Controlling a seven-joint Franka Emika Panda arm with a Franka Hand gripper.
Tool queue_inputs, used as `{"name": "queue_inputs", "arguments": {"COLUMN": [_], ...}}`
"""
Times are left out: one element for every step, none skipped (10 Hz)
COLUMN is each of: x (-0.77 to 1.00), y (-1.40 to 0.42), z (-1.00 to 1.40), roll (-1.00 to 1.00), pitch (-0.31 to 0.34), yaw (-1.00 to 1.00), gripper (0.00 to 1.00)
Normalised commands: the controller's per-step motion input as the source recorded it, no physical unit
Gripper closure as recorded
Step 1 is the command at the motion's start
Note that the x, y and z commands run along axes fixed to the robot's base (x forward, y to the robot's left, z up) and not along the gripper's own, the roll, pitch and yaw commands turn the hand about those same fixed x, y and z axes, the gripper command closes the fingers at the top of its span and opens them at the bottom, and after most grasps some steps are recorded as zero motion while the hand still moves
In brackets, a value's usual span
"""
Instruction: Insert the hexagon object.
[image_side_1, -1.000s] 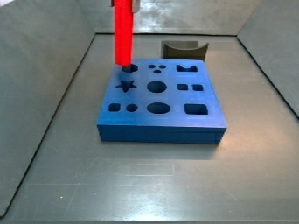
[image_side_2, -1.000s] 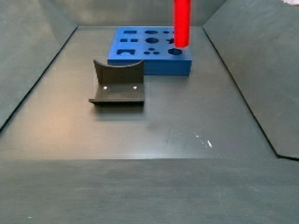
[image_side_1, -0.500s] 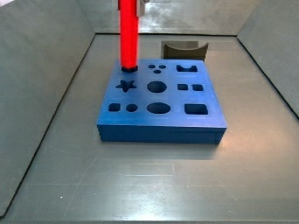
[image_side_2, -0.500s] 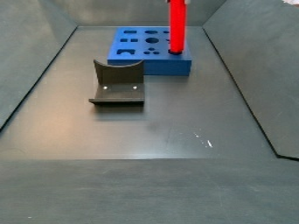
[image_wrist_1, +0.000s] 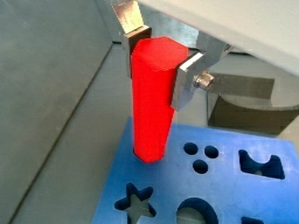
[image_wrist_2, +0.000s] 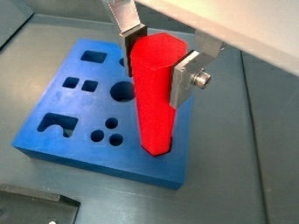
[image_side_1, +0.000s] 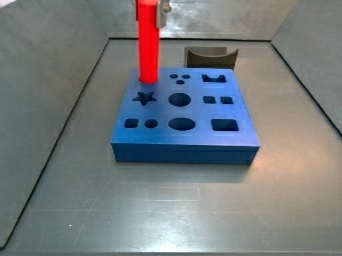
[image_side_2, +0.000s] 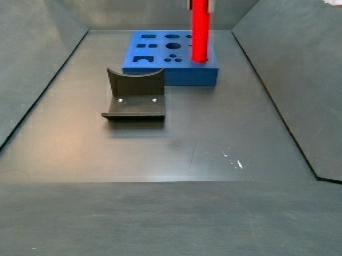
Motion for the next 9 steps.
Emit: {"name": "queue_inputs", "arguments": {"x": [0.09,0.02,0.0,-0.07,-0.05,-0.08,-0.05,0.0,0.0], "y": [0.04,0.04,0.0,-0.31,-0.42,-0.43,0.0,0.0,0.0], "z": [-0.48,-0.53,-0.58,-0.6,-0.39,-0.21,0.0,0.0,0.0], "roll": [0.0,-0.01,0.0,0.06,0.03,0.06,0.0,0.0,0.01], "pitch": [-0.213,-0.283,-0.31,-0.243,-0.107,-0.056,-0.036,0.023,0.0], "yaw": [-0.24,-0.21,-0.13,0.0,0.12,0.15,0.07,0.0,0.0], "gripper": [1.0,1.0,1.0,1.0,1.0,1.0,1.0,1.0,1.0]}}
